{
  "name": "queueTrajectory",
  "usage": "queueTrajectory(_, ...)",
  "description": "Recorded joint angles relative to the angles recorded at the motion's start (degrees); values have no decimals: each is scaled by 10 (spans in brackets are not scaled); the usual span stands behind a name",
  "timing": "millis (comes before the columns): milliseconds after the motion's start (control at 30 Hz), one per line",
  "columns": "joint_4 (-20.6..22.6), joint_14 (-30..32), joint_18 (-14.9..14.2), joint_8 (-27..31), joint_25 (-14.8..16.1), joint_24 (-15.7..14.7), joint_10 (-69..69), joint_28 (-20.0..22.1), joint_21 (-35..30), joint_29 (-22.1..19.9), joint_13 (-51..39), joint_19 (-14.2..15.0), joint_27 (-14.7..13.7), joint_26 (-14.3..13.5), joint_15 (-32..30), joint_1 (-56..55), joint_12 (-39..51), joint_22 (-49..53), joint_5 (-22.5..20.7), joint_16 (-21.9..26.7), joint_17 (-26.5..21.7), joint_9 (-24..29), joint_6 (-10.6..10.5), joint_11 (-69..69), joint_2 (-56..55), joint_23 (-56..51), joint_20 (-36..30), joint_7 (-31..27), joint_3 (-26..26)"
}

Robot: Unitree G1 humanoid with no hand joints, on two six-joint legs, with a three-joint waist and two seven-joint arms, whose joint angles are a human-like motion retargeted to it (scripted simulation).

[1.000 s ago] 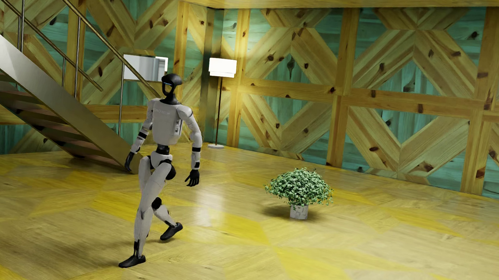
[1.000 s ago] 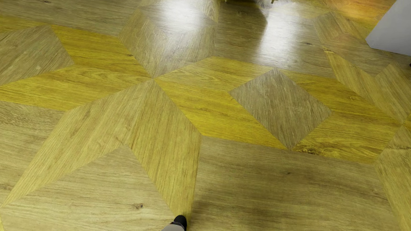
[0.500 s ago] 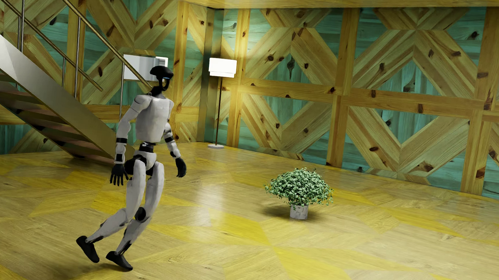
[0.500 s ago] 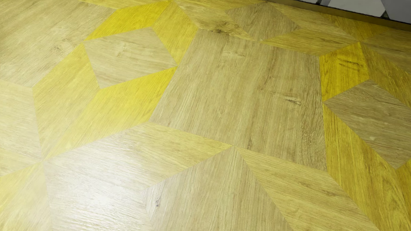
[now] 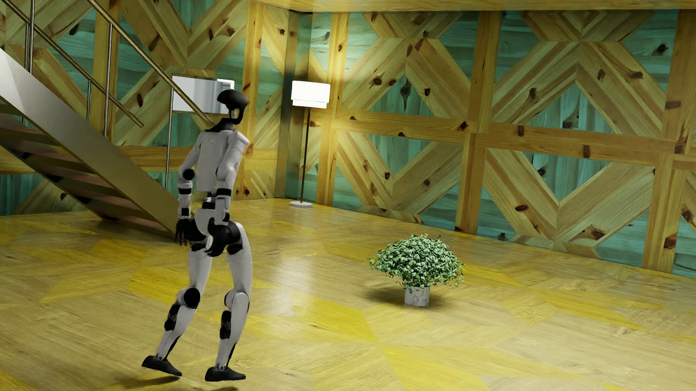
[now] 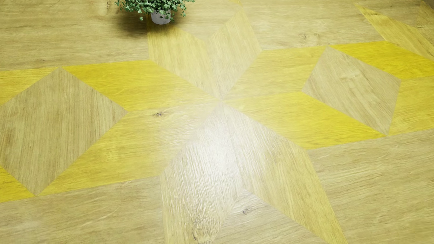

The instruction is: Walk towards the plant

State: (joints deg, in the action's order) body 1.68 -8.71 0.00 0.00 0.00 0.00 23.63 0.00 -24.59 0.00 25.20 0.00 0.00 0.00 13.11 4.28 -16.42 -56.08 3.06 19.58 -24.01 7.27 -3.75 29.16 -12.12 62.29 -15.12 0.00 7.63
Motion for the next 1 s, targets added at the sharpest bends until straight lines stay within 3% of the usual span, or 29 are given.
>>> queueTrajectory(100,-5,33,0,0,0,0,4,0,5,0,-15,0,0,0,22,23,-24,-64,-6,7,-5,20,5,-34,-69,-16,-20,0,-5)
queueTrajectory(133,-7,42,0,0,0,0,6,0,6,0,-18,0,0,0,10,32,-28,-77,-11,9,-6,25,8,-4,-90,-21,-27,0,-1)
queueTrajectory(167,-7,50,0,0,0,0,8,0,6,0,-18,0,0,0,-29,42,-30,-85,-17,11,-6,29,14,-138,-109,-26,-33,0,5)
queueTrajectory(200,-7,55,0,0,0,0,10,0,6,0,-15,0,0,0,-42,54,-30,-89,-23,12,-6,31,21,-138,-124,-31,-37,0,14)
queueTrajectory(300,-10,56,0,0,0,0,18,0,15,0,14,0,0,0,-2,106,-27,-59,-33,15,-2,33,45,-172,-132,-65,-38,0,52)
queueTrajectory(333,-12,55,0,0,0,0,23,0,15,0,22,0,0,0,2,125,-29,-28,-36,17,-1,32,51,-46,-132,-80,-38,0,67)
queueTrajectory(367,-15,56,0,0,0,0,29,0,12,0,19,0,0,0,-11,135,-31,11,-36,17,-1,26,49,-27,-146,-89,-40,0,82)
queueTrajectory(433,-25,97,0,0,0,0,41,0,13,0,-26,0,0,0,-119,134,-20,61,-39,2,-6,11,4,87,-239,-72,-69,0,84)
queueTrajectory(467,-26,146,0,0,0,0,56,0,14,0,-59,0,0,0,-140,133,-10,61,-51,-4,-9,11,-21,145,-264,-61,-96,0,69)
queueTrajectory(533,-23,206,0,0,0,0,154,0,12,0,-103,0,0,0,-98,90,4,54,-76,0,-7,16,-43,194,-240,-82,-154,0,54)
queueTrajectory(567,-20,172,0,0,0,0,236,0,12,0,-112,0,0,0,-73,47,4,55,-84,1,-4,17,-45,190,-208,-103,-152,0,52)
queueTrajectory(633,-13,38,0,0,0,0,399,0,27,0,-116,0,0,0,-50,-53,-1,41,-105,-11,-5,24,-47,153,-125,-126,-120,0,41)
queueTrajectory(700,3,-5,0,0,0,0,474,0,42,0,-105,0,0,0,-38,-171,-5,34,-104,-14,-3,19,-37,113,-46,-128,-101,0,20)
queueTrajectory(767,14,50,0,0,0,0,392,0,47,0,-91,0,0,0,-35,-262,-9,30,-106,-12,-2,14,-24,74,28,-123,-93,0,-7)
queueTrajectory(833,10,75,0,0,0,0,195,0,38,0,-79,0,0,0,-34,-287,-21,19,-113,-11,-3,19,-14,40,108,-116,-80,0,-43)
queueTrajectory(900,0,-23,0,0,0,0,0,0,25,0,-66,0,0,0,-17,-258,-42,6,-120,-11,-6,25,-8,10,198,-111,-68,0,-74)
queueTrajectory(933,-10,-87,0,0,0,0,-30,0,21,0,-60,0,0,0,-6,-244,-53,1,-125,-11,-8,25,-9,0,237,-110,-63,0,-90)
queueTrajectory(1000,-32,-128,0,0,0,0,-26,0,25,0,-52,0,0,0,16,-247,-70,-9,-127,-12,-10,20,-14,0,290,-107,-51,0,-123)
